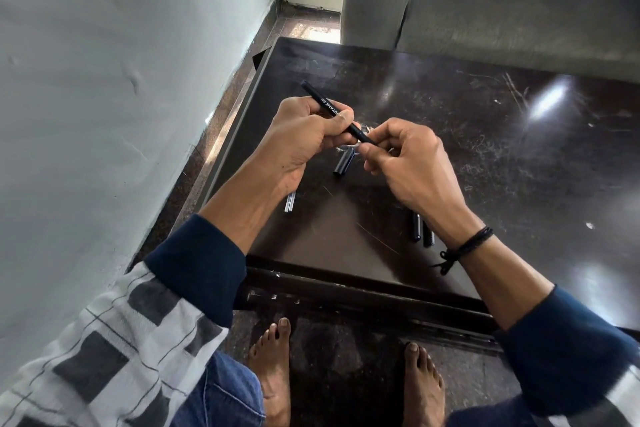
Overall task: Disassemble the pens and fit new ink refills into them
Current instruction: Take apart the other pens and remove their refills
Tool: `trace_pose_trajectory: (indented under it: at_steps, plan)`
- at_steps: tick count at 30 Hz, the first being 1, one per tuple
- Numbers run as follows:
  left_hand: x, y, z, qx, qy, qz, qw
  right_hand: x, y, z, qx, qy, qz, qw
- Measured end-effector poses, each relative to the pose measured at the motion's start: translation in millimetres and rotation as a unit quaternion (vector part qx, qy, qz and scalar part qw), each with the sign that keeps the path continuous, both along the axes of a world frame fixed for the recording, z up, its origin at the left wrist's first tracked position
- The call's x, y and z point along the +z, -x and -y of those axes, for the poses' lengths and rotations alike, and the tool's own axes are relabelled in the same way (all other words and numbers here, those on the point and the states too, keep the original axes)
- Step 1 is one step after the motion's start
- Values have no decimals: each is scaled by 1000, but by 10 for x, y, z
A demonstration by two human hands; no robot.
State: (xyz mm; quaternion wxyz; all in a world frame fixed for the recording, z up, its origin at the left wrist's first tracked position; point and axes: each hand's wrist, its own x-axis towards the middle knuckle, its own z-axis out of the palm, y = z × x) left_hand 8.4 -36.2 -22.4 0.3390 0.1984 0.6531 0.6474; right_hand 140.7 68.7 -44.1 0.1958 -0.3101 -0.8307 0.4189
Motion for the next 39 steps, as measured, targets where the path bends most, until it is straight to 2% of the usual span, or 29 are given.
trace_pose_trajectory:
  at_steps: [8,12,17,21,23,30,39]
  plan:
    - [26,24,16,3,-24,47,999,59,-28,-65,46,70,-52,995]
    - [36,72,8,63,-41,60,995,69,-32,-96,40,65,-48,996]
    - [18,214,36,165,-77,84,980,5,-40,-99,41,-36,60,997]
    - [1,247,44,184,-89,105,973,-55,-39,20,105,-185,125,969]
    - [3,237,38,180,-94,107,973,-88,-35,61,122,-215,139,959]
    - [0,222,31,166,-92,98,977,-107,-37,67,110,-257,141,950]
    - [-4,216,20,161,-88,92,979,-145,-19,56,106,-226,146,957]
